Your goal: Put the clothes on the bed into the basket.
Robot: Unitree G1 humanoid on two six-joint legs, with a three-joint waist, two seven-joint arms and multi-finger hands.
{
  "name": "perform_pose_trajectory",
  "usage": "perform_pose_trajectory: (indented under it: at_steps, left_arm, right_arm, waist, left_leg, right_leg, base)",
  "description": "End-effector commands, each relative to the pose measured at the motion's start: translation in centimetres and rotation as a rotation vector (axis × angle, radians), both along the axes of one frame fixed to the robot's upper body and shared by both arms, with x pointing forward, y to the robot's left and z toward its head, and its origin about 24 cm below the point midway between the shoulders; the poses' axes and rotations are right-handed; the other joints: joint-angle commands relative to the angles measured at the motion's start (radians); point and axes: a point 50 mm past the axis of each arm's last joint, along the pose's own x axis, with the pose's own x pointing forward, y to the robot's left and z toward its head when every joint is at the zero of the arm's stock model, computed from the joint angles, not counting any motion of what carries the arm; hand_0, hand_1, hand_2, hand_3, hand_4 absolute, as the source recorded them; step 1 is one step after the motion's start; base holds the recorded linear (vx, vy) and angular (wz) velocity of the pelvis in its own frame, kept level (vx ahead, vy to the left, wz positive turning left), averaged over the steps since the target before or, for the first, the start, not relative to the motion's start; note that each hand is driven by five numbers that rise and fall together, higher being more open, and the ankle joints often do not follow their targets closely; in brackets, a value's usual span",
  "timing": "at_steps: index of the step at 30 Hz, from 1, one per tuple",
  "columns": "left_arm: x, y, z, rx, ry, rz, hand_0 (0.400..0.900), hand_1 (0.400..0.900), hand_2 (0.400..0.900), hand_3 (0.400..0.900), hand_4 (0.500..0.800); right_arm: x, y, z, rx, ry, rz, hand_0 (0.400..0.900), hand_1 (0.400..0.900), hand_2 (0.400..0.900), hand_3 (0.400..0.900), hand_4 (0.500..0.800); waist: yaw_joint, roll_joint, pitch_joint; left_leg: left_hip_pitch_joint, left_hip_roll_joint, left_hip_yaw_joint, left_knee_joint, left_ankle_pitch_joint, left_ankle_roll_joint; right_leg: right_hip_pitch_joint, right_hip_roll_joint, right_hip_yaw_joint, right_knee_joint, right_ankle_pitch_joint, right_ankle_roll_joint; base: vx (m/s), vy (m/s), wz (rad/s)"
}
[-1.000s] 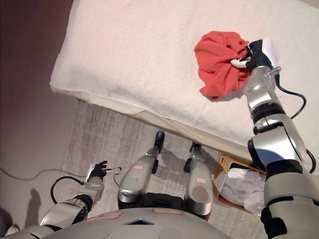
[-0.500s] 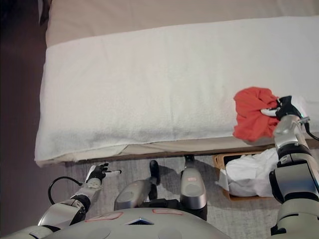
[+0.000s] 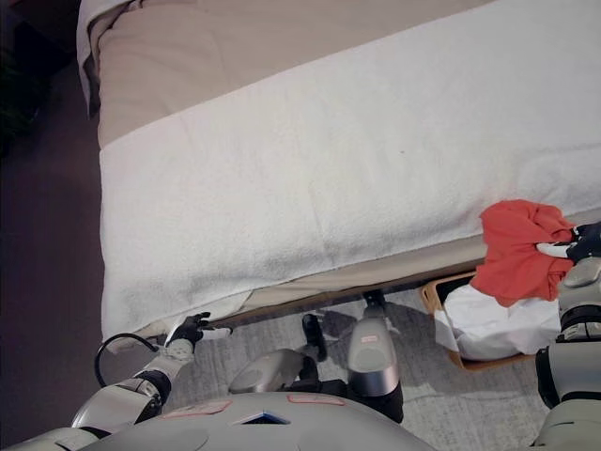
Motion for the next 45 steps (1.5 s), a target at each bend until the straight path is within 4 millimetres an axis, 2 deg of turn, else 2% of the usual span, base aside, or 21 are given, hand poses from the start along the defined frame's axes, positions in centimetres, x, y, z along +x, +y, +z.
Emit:
perform_pose_trajectory:
  at_steps: [1,9,16,30,31,32,39,45]
  left_arm:
    - [-0.2,2.4,0.6,0.106,0.037,-0.050,0.900,0.900,0.900,0.900,0.800]
    - [0.5,1.6,0.6,0.103,0.036,-0.094,0.900,0.900,0.900,0.900,0.800]
    - [0.5,1.7,0.6,0.109,0.036,-0.092,0.900,0.900,0.900,0.900,0.800]
    - [0.5,2.0,0.7,0.127,0.054,-0.118,0.900,0.900,0.900,0.900,0.800]
    - [0.5,2.0,0.7,0.127,0.055,-0.123,0.900,0.900,0.900,0.900,0.800]
    - [0.6,2.0,0.7,0.125,0.055,-0.124,0.900,0.900,0.900,0.900,0.800]
    - [0.9,1.9,0.8,0.125,0.035,-0.122,0.900,0.900,0.900,0.900,0.800]
    - [0.8,2.4,0.9,0.132,0.034,-0.098,0.900,0.900,0.900,0.900,0.800]
  right_arm:
    - [-0.2,-2.7,5.1,-0.128,-0.111,-0.055,0.400,0.400,0.400,0.400,0.500]
    - [-2.8,-4.0,4.5,-0.090,-0.112,-0.184,0.400,0.400,0.400,0.400,0.500]
    - [-2.9,-3.9,4.2,-0.071,-0.108,-0.175,0.400,0.400,0.400,0.400,0.500]
    - [-8.5,-5.5,2.3,-0.016,0.010,-0.407,0.400,0.400,0.400,0.400,0.500]
    - [-9.0,-5.6,2.2,-0.013,0.038,-0.418,0.825,0.825,0.825,0.825,0.755]
    - [-8.9,-5.7,2.4,-0.016,0.027,-0.427,0.900,0.900,0.900,0.900,0.800]
    - [-7.5,-5.2,2.4,-0.034,0.010,-0.379,0.900,0.900,0.900,0.900,0.800]
    - [-6.1,-4.5,2.0,-0.041,-0.002,-0.318,0.900,0.900,0.900,0.900,0.800]
  waist:
    - [0.007,-0.026,-0.010]
    - [-0.001,0.006,-0.010]
    - [0.004,0.010,-0.018]
    - [0.020,0.012,-0.038]
    - [0.023,0.015,-0.038]
    - [0.025,0.018,-0.039]
    - [0.026,0.023,-0.040]
    - [0.026,0.006,-0.041]
  left_leg:
    - [-0.018,-0.023,-0.024,0.029,-0.032,-0.009]
    - [-0.034,-0.028,-0.038,0.033,-0.023,-0.013]
    - [-0.034,-0.029,-0.040,0.033,-0.022,-0.014]
    - [-0.026,-0.035,-0.059,0.029,-0.025,-0.015]
    - [-0.026,-0.035,-0.061,0.030,-0.026,-0.015]
    - [-0.027,-0.037,-0.063,0.031,-0.026,-0.015]
    - [-0.027,-0.039,-0.062,0.036,-0.028,-0.013]
    - [-0.026,-0.035,-0.064,0.040,-0.030,-0.013]
  right_leg:
    - [-0.048,-0.037,0.031,0.189,-0.102,0.066]
    - [-0.041,-0.049,0.018,0.176,-0.098,0.061]
    - [-0.034,-0.050,0.015,0.169,-0.096,0.060]
    - [-0.008,-0.066,-0.004,0.152,-0.091,0.062]
    - [-0.006,-0.068,-0.006,0.152,-0.091,0.062]
    - [-0.006,-0.071,-0.006,0.151,-0.090,0.063]
    - [-0.001,-0.070,-0.001,0.145,-0.087,0.062]
    - [0.004,-0.067,-0.004,0.145,-0.088,0.059]
  base:
    - [0.00,0.000,0.00]
    - [0.00,-0.019,0.08]
    - [0.00,-0.004,0.01]
    - [-0.01,-0.009,0.04]
    - [-0.01,0.013,0.06]
    - [-0.01,0.014,0.04]
    - [-0.01,0.002,-0.02]
    - [0.00,0.000,0.00]
